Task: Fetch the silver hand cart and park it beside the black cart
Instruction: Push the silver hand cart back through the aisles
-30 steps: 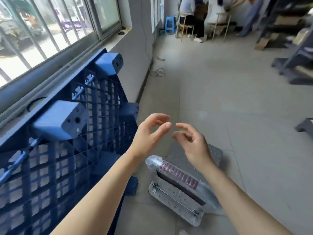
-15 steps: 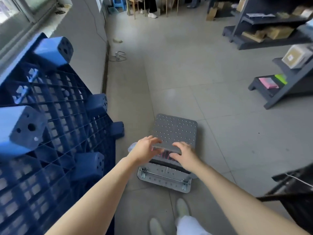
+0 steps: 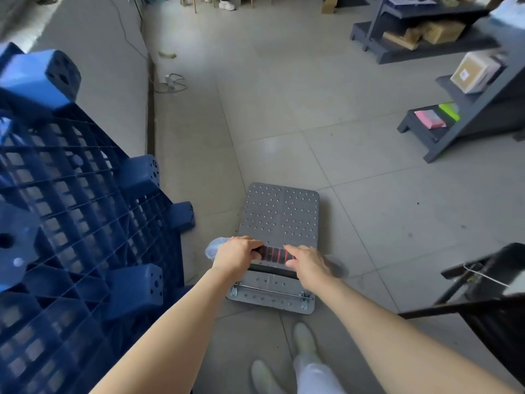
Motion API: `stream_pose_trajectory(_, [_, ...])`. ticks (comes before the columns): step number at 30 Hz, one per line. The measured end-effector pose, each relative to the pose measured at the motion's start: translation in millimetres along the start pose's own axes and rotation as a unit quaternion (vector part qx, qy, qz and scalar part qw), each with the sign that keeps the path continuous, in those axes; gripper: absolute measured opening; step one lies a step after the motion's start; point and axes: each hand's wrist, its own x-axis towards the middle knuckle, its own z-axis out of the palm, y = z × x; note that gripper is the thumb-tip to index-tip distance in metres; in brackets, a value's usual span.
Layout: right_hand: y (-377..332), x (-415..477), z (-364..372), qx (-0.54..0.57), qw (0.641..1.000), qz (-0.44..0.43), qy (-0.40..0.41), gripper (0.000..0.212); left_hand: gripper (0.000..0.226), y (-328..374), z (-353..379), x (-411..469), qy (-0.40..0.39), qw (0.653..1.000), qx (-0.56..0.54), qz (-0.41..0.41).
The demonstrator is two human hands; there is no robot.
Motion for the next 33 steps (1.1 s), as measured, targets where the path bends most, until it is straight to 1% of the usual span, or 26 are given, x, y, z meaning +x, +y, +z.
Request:
stream_pose_trajectory(6, [-2, 12, -11, 0.035, 0.999, 0.027, -0.002, 0.033, 0.021, 5, -15, 20, -0.016, 0.999, 0.031, -0.023])
stream_pose_trajectory(11, [-1, 25, -23, 0.047, 0.998, 0.035, 0.006, 0.033, 0.020, 11, -22, 33, 0.010, 0.999, 0.037, -0.038])
stream_pose_trajectory(17, [2, 44, -38, 0.043, 0.998, 0.032, 0.013, 0.021, 0.024, 20, -36, 53, -0.001, 0.997, 0.008, -0.073])
stream_pose_trajectory(22, [5, 60, -43, 0.031, 0.999, 0.026, 0.006, 0.031, 0.024, 20, -43, 65, -0.005, 0.997, 0.009, -0.078])
stream_pose_trajectory(26, [8, 70, -48, 0.016, 1.000, 0.026, 0.004, 0.034, 0.025, 21, -45, 77, -0.006, 0.997, 0.011, -0.074])
stream_pose_trajectory(33, [26, 92, -67, 0.004, 1.000, -0.004, 0.016, 0.035, 0.024, 35, -49, 105, -0.003, 0.996, 0.008, -0.090])
